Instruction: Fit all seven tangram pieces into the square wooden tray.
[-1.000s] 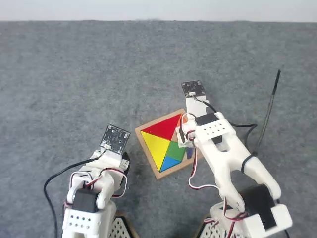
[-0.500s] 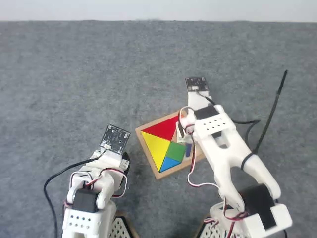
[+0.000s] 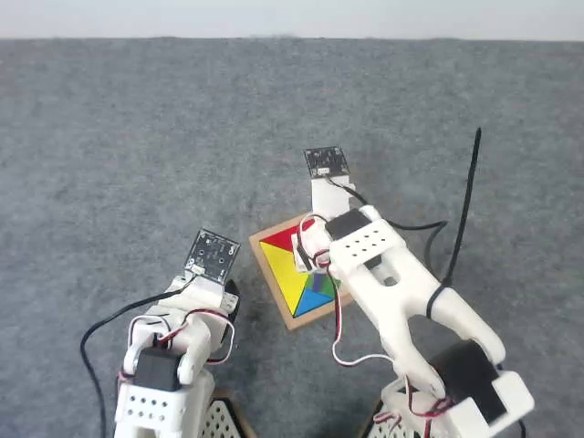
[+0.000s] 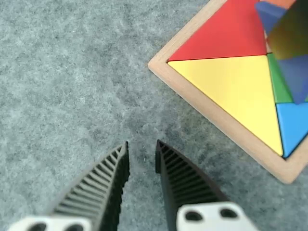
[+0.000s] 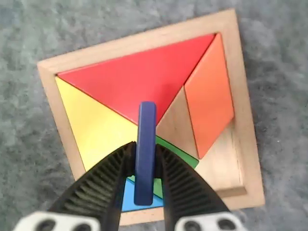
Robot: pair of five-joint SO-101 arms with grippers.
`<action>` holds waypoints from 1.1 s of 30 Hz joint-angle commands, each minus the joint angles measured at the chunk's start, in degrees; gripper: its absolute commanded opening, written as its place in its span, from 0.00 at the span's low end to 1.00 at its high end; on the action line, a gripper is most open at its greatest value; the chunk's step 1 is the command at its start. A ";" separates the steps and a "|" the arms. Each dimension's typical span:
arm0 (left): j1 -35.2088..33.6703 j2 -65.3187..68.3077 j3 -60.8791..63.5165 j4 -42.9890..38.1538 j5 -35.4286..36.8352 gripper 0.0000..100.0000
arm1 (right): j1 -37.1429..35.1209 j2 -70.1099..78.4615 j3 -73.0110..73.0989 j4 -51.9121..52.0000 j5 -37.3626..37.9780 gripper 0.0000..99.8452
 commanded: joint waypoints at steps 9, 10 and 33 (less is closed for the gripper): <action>0.09 -0.09 -0.40 0.26 0.35 0.09 | 1.01 -1.19 2.29 -1.36 2.99 0.19; 0.09 -0.09 -0.40 0.26 0.35 0.09 | 1.36 -1.19 2.29 -1.36 2.99 0.19; 0.09 -0.09 -0.40 0.26 0.35 0.09 | 6.90 -16.22 8.62 2.07 3.34 0.06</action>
